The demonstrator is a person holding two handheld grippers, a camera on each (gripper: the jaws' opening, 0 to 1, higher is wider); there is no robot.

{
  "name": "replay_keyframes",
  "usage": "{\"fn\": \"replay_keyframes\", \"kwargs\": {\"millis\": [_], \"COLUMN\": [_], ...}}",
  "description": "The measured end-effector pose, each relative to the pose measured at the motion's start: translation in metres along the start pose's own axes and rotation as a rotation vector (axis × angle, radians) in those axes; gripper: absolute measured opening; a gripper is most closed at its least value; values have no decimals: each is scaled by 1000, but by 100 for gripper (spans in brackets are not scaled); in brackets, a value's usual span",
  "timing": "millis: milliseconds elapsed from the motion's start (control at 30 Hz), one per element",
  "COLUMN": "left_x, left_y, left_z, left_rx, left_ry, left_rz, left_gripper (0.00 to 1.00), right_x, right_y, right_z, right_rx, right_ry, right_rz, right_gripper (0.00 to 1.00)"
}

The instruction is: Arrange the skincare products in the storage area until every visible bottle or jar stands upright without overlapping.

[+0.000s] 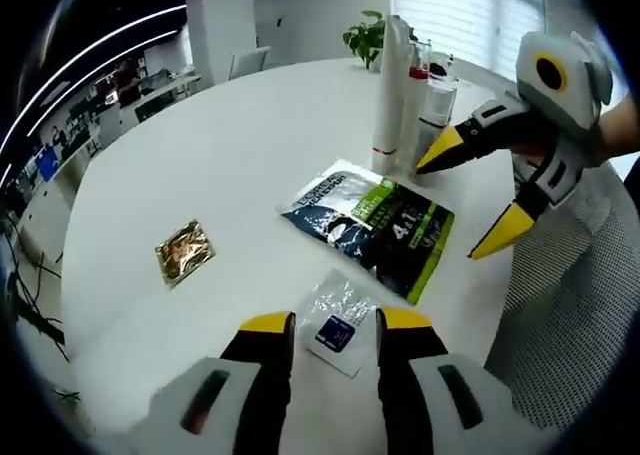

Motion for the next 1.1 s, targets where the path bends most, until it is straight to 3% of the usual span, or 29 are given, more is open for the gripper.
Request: {"fn": "replay_keyframes", "kwargs": {"millis": [367, 500, 667, 1100], "left_x": [25, 36, 49, 66], "left_y": [-11, -19, -23, -24], "left_z": [3, 4, -1, 3], "left_rx": [93, 192, 241, 287], "left_ry": [-28, -30, -62, -96], "left_rz": [42, 79, 102, 120], "left_gripper": [48, 55, 61, 72], "right_x": [29, 47, 69, 106], "right_y": [-7, -7, -5, 6], "right_z": [-11, -4, 7, 32], "right_rx": [-63, -73, -84, -101], "right_ry": [19, 56, 110, 189], "right_rz": [56, 68, 92, 100], "right_gripper": [64, 69, 78, 91]}}
Point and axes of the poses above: the point that each gripper's makers call its tool centre point, and the gripper's own axes: x roughly backward along the fingers, z roughly to its right, y roughly out of its underside, the point moved 1 cm from there along x, roughly backward along the fingers, and after that the axes turned 9 degrees about -y, right-handed, at the moved point
